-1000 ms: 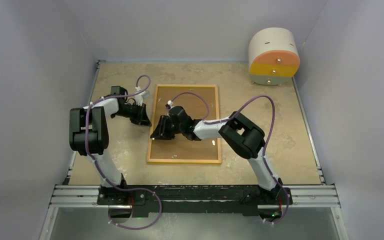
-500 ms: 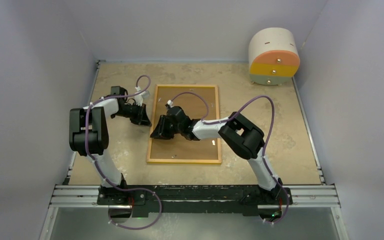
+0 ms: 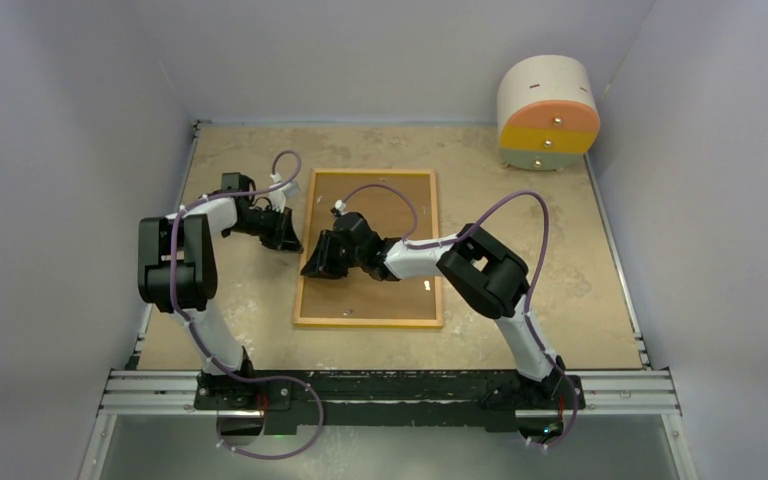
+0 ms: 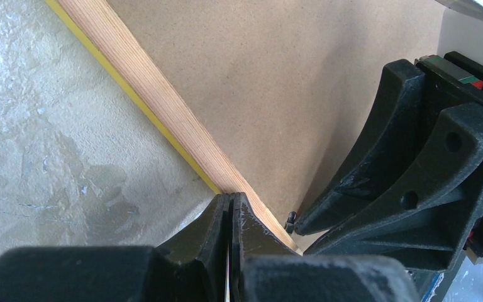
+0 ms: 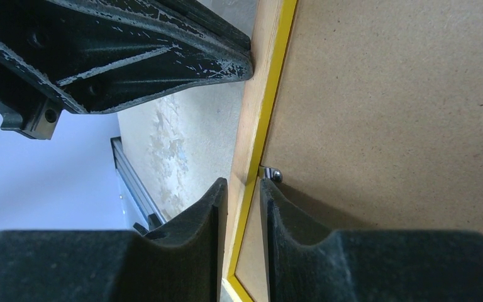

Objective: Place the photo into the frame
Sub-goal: Install the photo frame at the center of the board.

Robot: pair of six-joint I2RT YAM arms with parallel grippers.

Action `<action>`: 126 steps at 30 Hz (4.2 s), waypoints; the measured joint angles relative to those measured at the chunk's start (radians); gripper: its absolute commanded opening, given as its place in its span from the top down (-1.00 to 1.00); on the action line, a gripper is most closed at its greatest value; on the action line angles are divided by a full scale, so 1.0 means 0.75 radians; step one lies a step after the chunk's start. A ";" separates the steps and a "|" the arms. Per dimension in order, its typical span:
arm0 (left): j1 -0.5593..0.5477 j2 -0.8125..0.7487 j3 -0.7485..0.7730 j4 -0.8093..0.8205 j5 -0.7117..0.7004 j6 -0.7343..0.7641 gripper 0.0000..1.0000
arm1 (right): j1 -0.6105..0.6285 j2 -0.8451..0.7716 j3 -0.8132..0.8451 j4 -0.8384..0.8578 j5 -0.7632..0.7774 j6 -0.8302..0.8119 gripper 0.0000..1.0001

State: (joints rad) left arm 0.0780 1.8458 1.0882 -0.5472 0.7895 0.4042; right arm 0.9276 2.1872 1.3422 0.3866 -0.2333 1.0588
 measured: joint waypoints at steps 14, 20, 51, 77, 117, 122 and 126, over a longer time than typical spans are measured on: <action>0.000 -0.009 -0.009 0.009 -0.001 0.010 1.00 | -0.001 0.007 0.000 0.012 -0.025 0.005 0.40; -0.005 -0.009 0.011 -0.020 -0.013 0.010 1.00 | -0.023 0.005 -0.036 0.115 -0.065 0.019 0.07; -0.017 0.298 0.397 -0.060 -0.051 -0.096 0.97 | -0.443 0.329 0.562 -0.085 -0.211 -0.250 0.06; -0.039 0.294 0.367 -0.003 -0.014 -0.097 0.99 | -0.395 0.546 0.887 -0.120 -0.261 -0.159 0.11; -0.047 0.445 0.608 0.015 0.071 -0.236 0.80 | -0.483 0.374 0.729 -0.141 -0.376 -0.205 0.02; -0.049 0.445 0.605 0.029 0.101 -0.235 0.87 | -0.481 0.374 0.728 -0.148 -0.376 -0.217 0.05; -0.054 0.444 0.587 0.052 0.128 -0.222 0.87 | -0.480 0.374 0.693 -0.142 -0.376 -0.221 0.05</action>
State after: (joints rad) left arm 0.0376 2.1784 1.5284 -0.5079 0.8852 0.2379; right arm 0.5674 2.4676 1.8618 0.2802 -0.5152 0.8932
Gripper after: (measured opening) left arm 0.084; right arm 0.480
